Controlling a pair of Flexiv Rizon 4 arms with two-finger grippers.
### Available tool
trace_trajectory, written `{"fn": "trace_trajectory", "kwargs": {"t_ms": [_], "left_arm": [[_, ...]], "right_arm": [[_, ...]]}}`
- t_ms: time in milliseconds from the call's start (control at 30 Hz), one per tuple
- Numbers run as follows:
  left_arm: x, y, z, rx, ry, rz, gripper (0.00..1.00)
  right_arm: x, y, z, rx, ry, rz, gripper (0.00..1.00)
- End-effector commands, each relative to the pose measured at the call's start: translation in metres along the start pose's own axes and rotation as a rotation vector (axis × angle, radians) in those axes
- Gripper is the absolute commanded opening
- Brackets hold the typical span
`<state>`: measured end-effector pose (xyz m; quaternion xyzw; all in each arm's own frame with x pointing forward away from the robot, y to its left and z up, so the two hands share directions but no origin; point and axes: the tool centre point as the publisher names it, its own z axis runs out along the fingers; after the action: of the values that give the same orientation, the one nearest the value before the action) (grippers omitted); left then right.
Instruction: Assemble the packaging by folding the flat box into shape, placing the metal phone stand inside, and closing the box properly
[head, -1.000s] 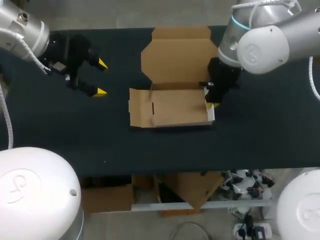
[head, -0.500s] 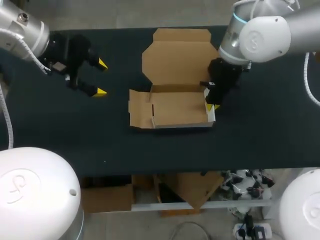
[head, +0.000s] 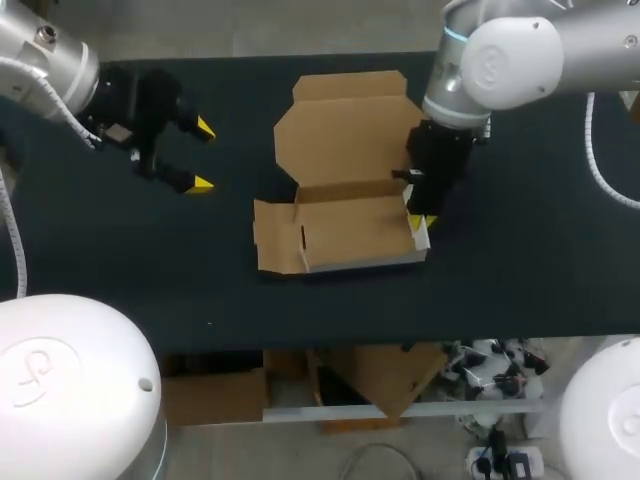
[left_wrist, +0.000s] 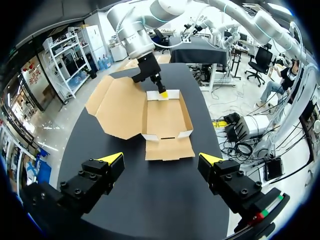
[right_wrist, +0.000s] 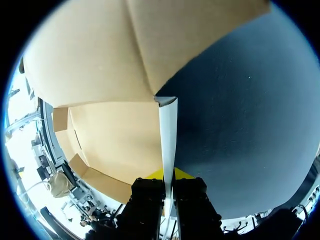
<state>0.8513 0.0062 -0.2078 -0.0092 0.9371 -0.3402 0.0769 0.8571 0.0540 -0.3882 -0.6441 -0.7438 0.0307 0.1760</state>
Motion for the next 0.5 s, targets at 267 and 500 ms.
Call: {"fn": "trace_trajectory", "kwargs": {"t_ms": [267,500], "left_arm": [[0.000,0.000,-0.001,-0.003,0.003,-0.001,1.00],[0.000,0.000,-0.001,-0.003,0.003,-0.001,1.00]], "right_arm": [[0.003,0.003,0.010,0.043,-0.019,0.016,0.00],[0.000,0.001,0.016,0.049,-0.019,0.023,0.00]]}}
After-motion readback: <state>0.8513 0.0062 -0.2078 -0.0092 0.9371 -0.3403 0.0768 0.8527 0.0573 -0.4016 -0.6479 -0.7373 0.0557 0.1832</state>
